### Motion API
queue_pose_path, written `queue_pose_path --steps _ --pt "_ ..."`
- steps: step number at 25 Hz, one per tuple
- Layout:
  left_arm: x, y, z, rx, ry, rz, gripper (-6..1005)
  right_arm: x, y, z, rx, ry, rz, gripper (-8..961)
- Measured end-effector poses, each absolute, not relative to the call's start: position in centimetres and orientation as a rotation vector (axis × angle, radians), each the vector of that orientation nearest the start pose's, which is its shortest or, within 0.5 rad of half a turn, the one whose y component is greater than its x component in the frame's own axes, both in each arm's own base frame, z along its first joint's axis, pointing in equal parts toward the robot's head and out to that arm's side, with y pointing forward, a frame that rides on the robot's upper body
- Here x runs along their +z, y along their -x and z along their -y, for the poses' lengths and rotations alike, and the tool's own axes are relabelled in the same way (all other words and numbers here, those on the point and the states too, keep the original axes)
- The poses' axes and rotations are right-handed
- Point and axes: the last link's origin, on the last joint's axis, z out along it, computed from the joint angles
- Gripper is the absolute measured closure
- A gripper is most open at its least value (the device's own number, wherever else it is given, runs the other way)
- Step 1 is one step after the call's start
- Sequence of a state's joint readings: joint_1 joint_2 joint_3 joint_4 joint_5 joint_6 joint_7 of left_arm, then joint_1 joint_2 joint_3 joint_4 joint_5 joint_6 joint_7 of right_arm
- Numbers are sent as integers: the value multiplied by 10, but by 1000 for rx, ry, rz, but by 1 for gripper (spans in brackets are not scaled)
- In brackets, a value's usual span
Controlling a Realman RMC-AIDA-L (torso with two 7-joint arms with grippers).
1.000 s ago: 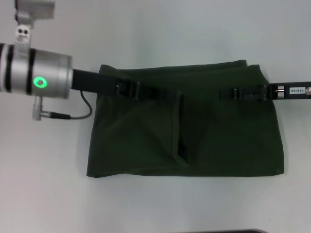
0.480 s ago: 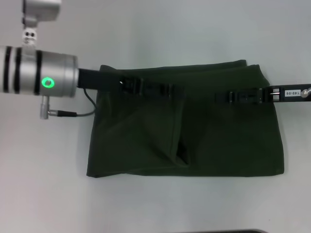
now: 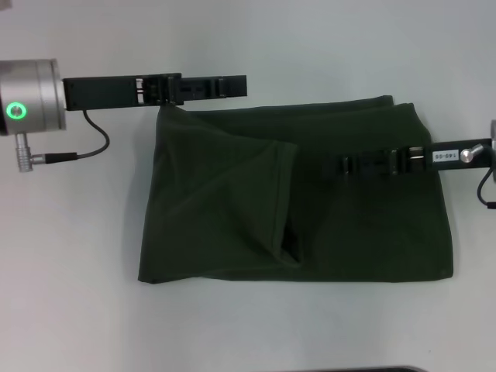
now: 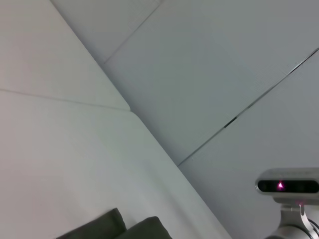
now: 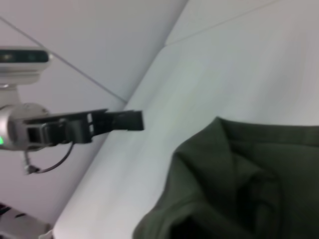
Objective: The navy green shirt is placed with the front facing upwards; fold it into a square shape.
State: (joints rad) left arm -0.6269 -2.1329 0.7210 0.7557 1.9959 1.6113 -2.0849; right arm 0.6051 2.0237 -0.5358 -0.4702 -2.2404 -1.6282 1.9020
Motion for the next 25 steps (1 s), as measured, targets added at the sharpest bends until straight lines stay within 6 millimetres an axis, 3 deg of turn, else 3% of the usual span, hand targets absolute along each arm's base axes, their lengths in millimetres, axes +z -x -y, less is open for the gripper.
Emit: queue_pose_path --steps 6,12,18,23,25 --pt "-5 205 -349 -868 2677 1378 308 -17 -275 -310 655 2688 -1584 65" --pt "-4 204 -350 -879 2676 1372 308 -17 -280 -307 645 2674 -1599 171" --pt "-5 201 -351 -883 2682 1361 309 -30 -269 -307 623 2734 -1574 276" --pt "-4 201 -352 -881 2676 1358 309 -40 -259 -309 612 2773 -1547 523" --pt "-4 202 -353 -880 2675 1356 309 -44 -256 -312 592 2779 -1535 679"
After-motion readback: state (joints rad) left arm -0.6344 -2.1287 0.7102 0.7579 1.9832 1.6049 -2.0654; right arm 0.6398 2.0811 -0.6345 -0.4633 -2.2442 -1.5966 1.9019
